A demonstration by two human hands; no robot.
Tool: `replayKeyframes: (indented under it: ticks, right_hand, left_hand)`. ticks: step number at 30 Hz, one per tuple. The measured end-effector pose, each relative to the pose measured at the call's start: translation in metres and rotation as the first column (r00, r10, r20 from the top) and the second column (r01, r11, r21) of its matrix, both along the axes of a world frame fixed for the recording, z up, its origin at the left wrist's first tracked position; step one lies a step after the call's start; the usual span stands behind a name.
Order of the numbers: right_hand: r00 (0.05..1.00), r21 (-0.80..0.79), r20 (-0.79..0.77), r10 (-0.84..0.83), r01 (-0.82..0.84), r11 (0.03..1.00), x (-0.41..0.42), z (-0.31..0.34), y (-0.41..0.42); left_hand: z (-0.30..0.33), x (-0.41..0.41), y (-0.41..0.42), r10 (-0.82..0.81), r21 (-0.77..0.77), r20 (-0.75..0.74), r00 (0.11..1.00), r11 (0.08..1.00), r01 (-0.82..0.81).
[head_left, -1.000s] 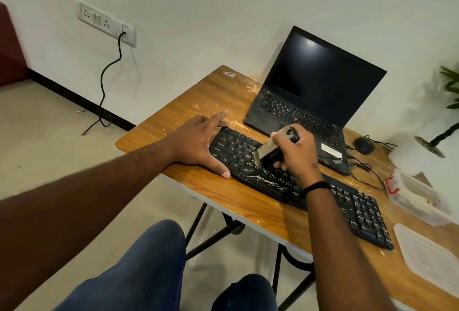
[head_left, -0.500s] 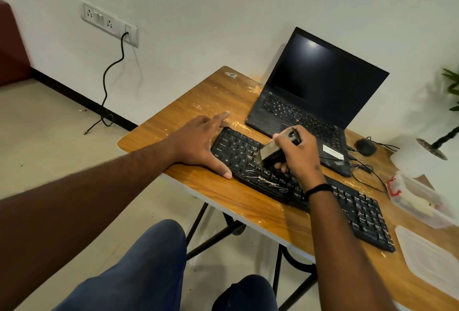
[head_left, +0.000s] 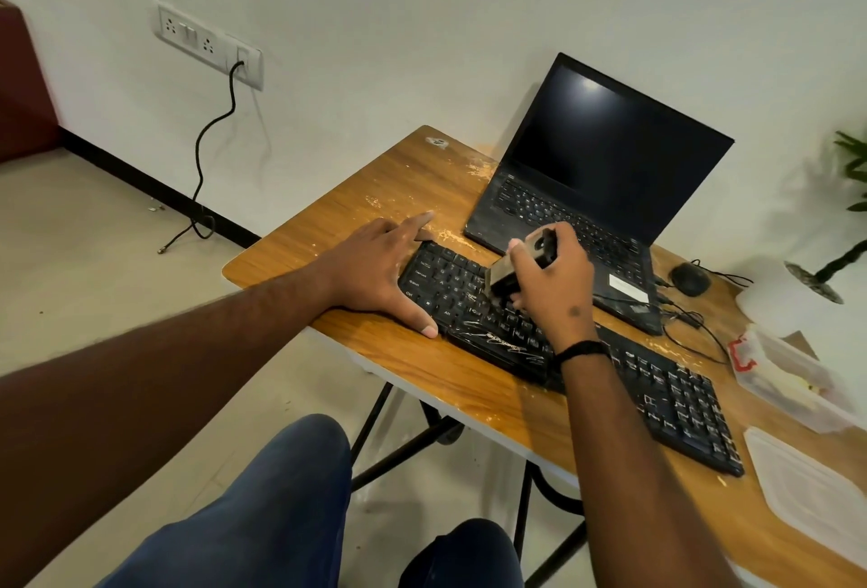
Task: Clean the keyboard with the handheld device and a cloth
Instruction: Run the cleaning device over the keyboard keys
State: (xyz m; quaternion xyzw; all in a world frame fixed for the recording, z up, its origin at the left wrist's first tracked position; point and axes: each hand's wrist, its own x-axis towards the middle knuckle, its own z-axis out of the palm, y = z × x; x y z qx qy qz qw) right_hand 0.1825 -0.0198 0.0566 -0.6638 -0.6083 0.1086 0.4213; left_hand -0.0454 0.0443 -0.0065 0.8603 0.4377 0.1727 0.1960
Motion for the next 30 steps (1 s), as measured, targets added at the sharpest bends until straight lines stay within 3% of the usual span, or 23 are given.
replayKeyframes:
  ticks: [4,9,13,18,22,27,30]
  right_hand:
    - [0.993,-0.112,-0.007,0.117,-0.117,0.987,-0.002,0.003,0.000]
    - [0.999,-0.007,0.044,0.025,-0.025,1.000,-0.007,-0.002,0.001]
    - [0.988,-0.090,0.000,0.156,-0.155,0.984,-0.010,0.004,-0.003]
    - [0.995,0.057,0.092,0.037,-0.042,0.998,-0.018,-0.003,0.002]
    - [0.974,-0.045,0.098,0.205,-0.201,0.979,-0.019,0.002,0.003]
    - [0.997,0.010,0.040,0.061,-0.061,0.998,-0.021,-0.001,0.004]
    - [0.984,-0.062,0.012,0.178,-0.177,0.982,-0.021,0.002,-0.001]
  left_hand:
    - [0.002,0.000,-0.001,0.004,-0.012,0.004,1.000,1.000,-0.004]
    - [0.003,0.000,-0.003,-0.014,0.000,0.010,1.000,1.000,0.014]
    - [0.003,0.000,-0.003,-0.006,-0.003,0.005,1.000,1.000,0.006]
    - [0.003,0.000,-0.003,-0.014,0.011,0.007,1.000,1.000,0.014]
    - [0.003,0.000,-0.003,-0.011,0.011,0.009,1.000,1.000,0.011]
    - [0.005,0.000,-0.004,-0.013,0.006,0.011,1.000,1.000,0.013]
    - [0.004,0.000,-0.004,-0.010,-0.001,0.007,1.000,1.000,0.010]
